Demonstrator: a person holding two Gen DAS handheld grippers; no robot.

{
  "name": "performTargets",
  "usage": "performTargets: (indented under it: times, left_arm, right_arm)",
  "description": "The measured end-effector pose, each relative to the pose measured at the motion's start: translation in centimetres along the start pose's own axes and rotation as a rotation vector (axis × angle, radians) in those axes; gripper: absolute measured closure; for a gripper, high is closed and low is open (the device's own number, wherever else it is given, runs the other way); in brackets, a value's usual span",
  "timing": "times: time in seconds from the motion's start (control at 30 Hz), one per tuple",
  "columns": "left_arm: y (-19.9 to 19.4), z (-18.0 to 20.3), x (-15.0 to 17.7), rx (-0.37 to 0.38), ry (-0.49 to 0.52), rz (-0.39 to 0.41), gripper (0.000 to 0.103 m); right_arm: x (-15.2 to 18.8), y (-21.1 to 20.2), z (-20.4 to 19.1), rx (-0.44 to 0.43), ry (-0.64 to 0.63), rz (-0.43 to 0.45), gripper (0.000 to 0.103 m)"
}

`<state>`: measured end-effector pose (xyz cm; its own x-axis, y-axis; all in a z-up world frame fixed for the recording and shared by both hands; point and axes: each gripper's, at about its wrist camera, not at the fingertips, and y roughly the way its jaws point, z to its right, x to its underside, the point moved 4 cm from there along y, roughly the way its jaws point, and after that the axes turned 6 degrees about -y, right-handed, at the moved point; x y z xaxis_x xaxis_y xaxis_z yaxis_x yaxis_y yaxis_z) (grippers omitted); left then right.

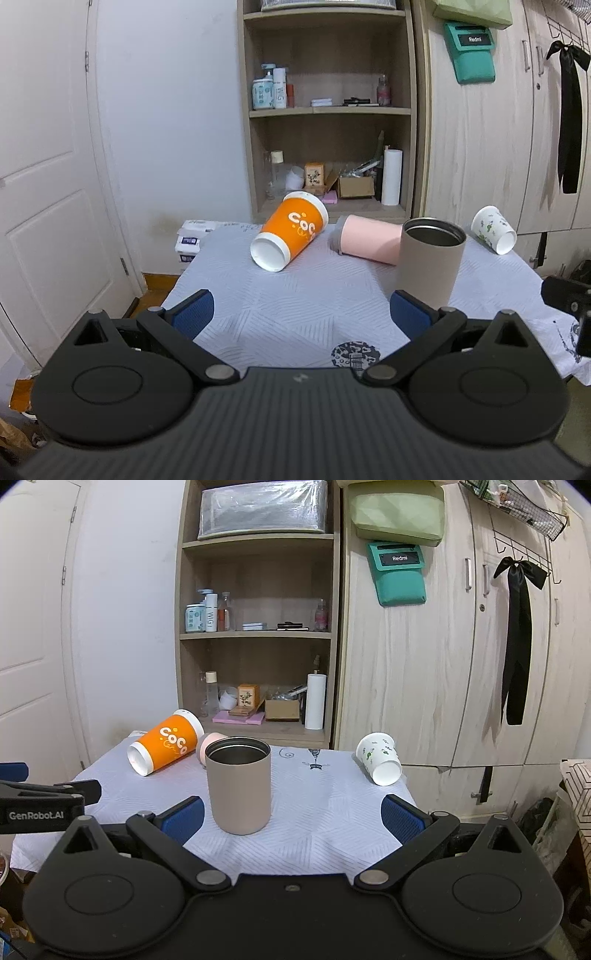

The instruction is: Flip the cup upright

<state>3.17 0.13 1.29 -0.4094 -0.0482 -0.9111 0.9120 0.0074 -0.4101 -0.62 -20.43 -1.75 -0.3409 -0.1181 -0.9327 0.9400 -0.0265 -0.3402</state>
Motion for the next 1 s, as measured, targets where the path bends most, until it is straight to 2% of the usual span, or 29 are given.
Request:
performTargets:
  times: [0.13, 0.3, 0.53, 0.77, 1.0]
  left_arm:
    - [-0.7, 0.1, 0.0, -0.018, -0.002, 0.062, 0.000]
    - [-1.4, 0.1, -0.1, -0.005, 0.001, 0.106, 0.000]
    - [-1.4, 0.1, 0.0, -0.005, -0.008, 0.119, 0.000]
    - [-2.1, 0.2, 0.1, 0.011, 0.001, 0.173, 0.000]
    - [-2.2, 0.2, 0.1, 0.002, 0.019, 0.175, 0.000]
  right_arm:
    - [0.0, -0.2, -0.1, 0.004, -0.002, 0.007, 0.000]
    - [0.0, -0.5, -0.3, 0.002, -0.013, 0.017, 0.000]
    - [0.2, -0.5, -0.3, -0.001, -0.020, 0.014, 0.000]
    - [0.1, -0.4, -0.4, -0.002, -0.024, 0.012, 0.000]
    - [0.2, -0.4, -0.3, -0.001, -0.022, 0.010, 0.000]
